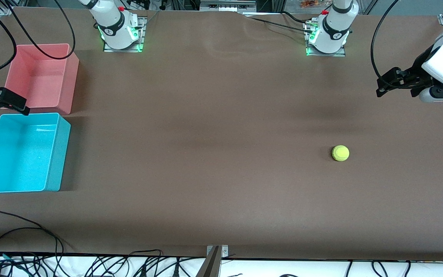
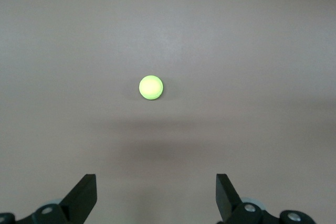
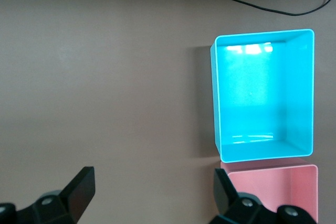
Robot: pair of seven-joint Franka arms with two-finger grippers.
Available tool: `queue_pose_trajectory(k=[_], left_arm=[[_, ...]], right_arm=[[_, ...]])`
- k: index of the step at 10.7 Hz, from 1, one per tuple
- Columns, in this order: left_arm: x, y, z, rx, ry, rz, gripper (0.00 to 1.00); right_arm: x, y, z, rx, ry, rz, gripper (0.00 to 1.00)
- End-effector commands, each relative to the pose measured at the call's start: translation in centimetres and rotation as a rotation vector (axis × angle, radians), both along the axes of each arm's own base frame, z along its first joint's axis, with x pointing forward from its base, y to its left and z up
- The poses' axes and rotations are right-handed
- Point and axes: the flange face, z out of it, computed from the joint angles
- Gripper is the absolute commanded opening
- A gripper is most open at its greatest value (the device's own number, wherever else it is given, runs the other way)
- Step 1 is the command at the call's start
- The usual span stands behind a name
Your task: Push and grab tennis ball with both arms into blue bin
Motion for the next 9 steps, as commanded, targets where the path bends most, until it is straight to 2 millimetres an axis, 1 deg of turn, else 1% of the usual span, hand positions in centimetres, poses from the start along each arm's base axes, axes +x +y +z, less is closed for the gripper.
queue_pose_trajectory(k=[1,5,7,9], left_arm=[[0.7,0.0,0.3,-0.008,0.0,-0.003,1.0],[0.8,0.2,0.3,-0.008,0.001,0.0,1.0],[1.1,0.4,-0.1,-0.008,0.007,0.003,1.0],[1.0,0.3,0.0,-0.009,0.006,0.001,1.0]], right_arm=[[0.0,0.2,0.7,0.008,-0.002,0.006,1.0],[0.2,0.1,0.4,0.006,0.001,0.003,1.0],[0.1,0.1,0.3,0.007,0.004,0.001,1.0],[0.2,0.0,-0.4,-0.003,0.012,0.003,1.0]])
